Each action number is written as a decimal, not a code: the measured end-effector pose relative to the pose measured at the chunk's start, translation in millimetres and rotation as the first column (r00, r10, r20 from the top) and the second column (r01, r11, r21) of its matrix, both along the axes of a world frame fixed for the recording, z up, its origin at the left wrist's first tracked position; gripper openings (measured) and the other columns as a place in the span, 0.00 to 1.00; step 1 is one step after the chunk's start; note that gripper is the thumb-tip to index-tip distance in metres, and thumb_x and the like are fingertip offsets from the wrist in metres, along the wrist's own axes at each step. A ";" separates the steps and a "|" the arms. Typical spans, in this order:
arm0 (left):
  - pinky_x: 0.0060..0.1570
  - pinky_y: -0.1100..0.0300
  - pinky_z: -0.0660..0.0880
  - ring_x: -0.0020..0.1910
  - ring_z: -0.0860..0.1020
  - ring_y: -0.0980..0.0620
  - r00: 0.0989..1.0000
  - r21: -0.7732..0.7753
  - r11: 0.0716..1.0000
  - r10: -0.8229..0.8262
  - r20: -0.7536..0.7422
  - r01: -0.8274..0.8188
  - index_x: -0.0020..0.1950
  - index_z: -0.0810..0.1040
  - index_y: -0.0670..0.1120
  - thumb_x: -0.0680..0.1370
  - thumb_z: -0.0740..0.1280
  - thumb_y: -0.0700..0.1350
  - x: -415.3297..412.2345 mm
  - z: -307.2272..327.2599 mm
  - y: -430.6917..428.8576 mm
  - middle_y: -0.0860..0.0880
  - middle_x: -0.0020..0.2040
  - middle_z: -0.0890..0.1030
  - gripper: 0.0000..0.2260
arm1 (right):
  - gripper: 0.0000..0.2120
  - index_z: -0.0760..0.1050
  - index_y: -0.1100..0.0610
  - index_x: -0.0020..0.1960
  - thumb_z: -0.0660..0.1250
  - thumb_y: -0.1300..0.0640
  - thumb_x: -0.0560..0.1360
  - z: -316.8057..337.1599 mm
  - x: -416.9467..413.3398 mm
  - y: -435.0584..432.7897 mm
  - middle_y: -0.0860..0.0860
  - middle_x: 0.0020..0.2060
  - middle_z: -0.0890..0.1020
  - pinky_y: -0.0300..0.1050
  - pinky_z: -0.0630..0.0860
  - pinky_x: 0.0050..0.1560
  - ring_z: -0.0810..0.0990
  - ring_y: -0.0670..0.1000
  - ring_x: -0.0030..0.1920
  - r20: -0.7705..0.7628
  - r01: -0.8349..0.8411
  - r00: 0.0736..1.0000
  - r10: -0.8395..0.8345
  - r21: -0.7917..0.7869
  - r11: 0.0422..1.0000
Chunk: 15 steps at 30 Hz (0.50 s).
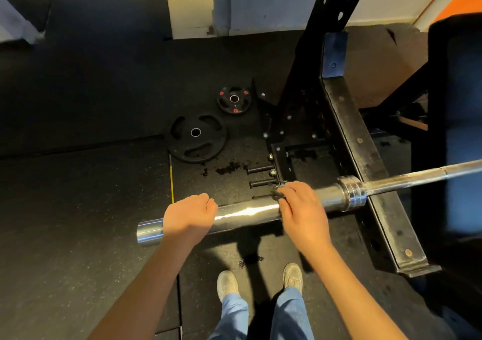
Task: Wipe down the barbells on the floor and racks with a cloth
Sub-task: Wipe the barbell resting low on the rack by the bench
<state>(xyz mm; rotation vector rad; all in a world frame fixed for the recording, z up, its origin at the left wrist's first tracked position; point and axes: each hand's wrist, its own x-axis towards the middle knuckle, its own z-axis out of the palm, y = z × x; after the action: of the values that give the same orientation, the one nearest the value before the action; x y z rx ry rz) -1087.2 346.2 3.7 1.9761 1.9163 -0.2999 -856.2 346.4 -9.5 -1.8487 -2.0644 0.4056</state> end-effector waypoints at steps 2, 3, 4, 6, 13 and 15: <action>0.40 0.56 0.69 0.43 0.76 0.48 0.998 -0.048 0.998 0.036 -0.058 -0.039 0.52 0.72 0.46 0.78 0.59 0.36 5.3 7.3 -6.7 0.49 0.43 0.74 0.07 | 0.07 0.78 0.59 0.52 0.63 0.61 0.76 -1.3 31.9 6.2 0.52 0.50 0.77 0.46 0.71 0.54 0.74 0.53 0.51 0.117 -0.012 0.993 0.006 0.050 0.999; 0.38 0.56 0.68 0.40 0.77 0.47 0.998 0.001 1.000 -0.001 -0.070 0.001 0.50 0.73 0.45 0.76 0.60 0.35 5.6 7.4 -13.6 0.48 0.42 0.76 0.07 | 0.07 0.78 0.60 0.52 0.63 0.61 0.76 -0.5 43.9 8.8 0.54 0.50 0.77 0.49 0.71 0.55 0.75 0.55 0.52 0.192 0.059 0.979 -0.073 0.075 0.995; 0.34 0.56 0.66 0.35 0.76 0.46 0.991 0.064 0.994 -0.084 -0.101 0.091 0.45 0.74 0.44 0.73 0.62 0.33 5.8 4.8 -20.5 0.47 0.38 0.75 0.07 | 0.08 0.77 0.61 0.52 0.63 0.62 0.76 -0.3 48.7 8.6 0.56 0.51 0.78 0.52 0.71 0.56 0.75 0.56 0.53 0.221 0.152 0.960 -0.169 0.094 0.984; 0.28 0.59 0.61 0.24 0.68 0.49 0.966 0.243 0.946 -0.172 -0.192 0.216 0.33 0.71 0.42 0.69 0.59 0.30 3.7 -5.8 -30.3 0.47 0.28 0.67 0.09 | 0.06 0.76 0.61 0.51 0.64 0.64 0.75 -2.6 29.7 3.2 0.55 0.48 0.77 0.51 0.72 0.54 0.74 0.50 0.52 0.105 0.301 0.946 -0.307 0.071 0.951; 0.26 0.62 0.61 0.21 0.65 0.49 0.956 0.158 0.948 -0.251 -0.154 0.275 0.34 0.74 0.39 0.51 0.75 0.27 -5.3 -19.9 -38.4 0.45 0.27 0.67 0.17 | 0.09 0.78 0.57 0.53 0.61 0.60 0.77 -2.4 38.3 -10.4 0.52 0.52 0.78 0.48 0.69 0.58 0.75 0.55 0.55 0.133 -0.050 0.990 0.047 0.019 0.999; 0.27 0.62 0.61 0.21 0.66 0.48 0.959 0.142 0.953 -0.248 -0.137 0.267 0.36 0.76 0.39 0.49 0.77 0.27 -9.1 -20.1 -39.7 0.45 0.27 0.68 0.21 | 0.10 0.78 0.61 0.55 0.63 0.60 0.76 -1.5 57.3 -9.2 0.58 0.57 0.77 0.55 0.70 0.60 0.74 0.59 0.59 0.215 0.194 0.955 -0.203 0.063 0.979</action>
<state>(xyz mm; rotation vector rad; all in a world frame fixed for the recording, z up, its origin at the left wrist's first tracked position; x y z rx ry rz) -1096.3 306.5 -16.4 2.3698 1.7987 -0.3490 -798.9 337.1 -11.0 -2.1350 -1.9771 0.1084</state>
